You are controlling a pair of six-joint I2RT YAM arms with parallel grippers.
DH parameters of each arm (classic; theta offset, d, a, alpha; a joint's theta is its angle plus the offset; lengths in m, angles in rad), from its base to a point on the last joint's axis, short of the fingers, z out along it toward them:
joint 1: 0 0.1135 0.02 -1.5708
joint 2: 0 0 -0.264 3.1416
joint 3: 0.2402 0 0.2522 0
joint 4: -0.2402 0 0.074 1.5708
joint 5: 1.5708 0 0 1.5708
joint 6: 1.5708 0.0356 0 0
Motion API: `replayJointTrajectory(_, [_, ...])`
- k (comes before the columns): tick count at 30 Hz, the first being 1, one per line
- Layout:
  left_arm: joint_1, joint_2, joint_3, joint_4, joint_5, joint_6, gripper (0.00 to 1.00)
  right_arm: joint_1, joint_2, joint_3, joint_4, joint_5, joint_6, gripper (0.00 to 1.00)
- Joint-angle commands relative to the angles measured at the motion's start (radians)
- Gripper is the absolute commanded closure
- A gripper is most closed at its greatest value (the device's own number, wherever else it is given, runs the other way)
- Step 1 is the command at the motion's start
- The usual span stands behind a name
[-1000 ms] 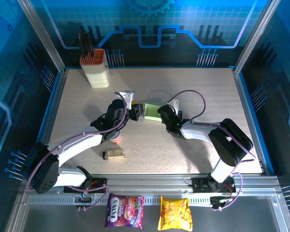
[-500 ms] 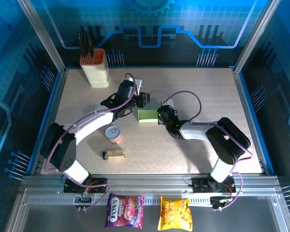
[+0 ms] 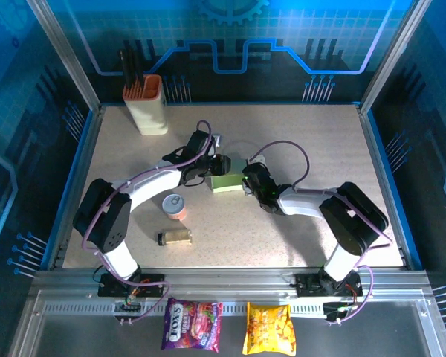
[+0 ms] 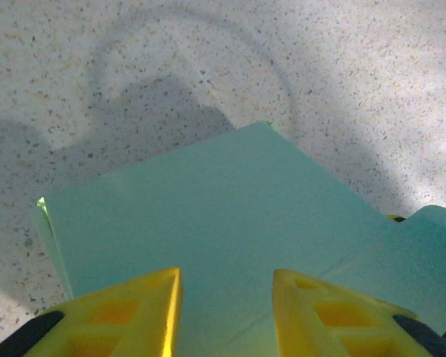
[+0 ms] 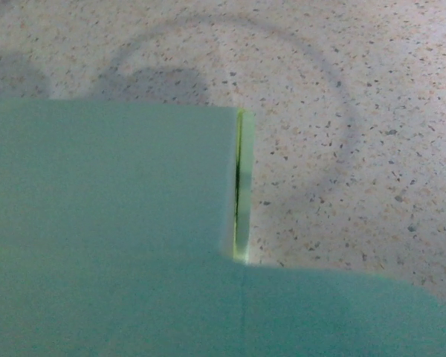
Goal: Fold the paper box
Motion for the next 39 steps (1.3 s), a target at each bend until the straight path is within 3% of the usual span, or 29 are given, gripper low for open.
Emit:
replayJointTrajectory(1, [0.006,0.029,-0.026,-0.003,0.026,-0.032,0.63,0.016,-0.076,-0.029,-0.077,-0.042,0.014,0.79])
replayJointTrajectory(19, [0.004,0.110,-0.088,0.028,0.031,-0.058,0.65,0.019,-0.468,-0.161,-0.334,-0.078,0.006,0.65])
replayJointTrajectory(27, [0.007,0.141,-0.083,0.011,0.028,-0.053,0.66,-0.003,-0.384,-0.033,-0.370,-0.130,-0.028,0.63])
replayJointTrajectory(33, [0.006,0.025,-0.087,0.034,0.011,-0.031,0.63,-0.046,-0.318,0.062,-0.423,-0.215,-0.031,0.63])
replayJointTrajectory(39, [0.025,-0.050,-0.086,0.018,-0.006,-0.043,0.55,-0.142,-0.197,0.193,-0.534,-0.415,-0.030,0.61])
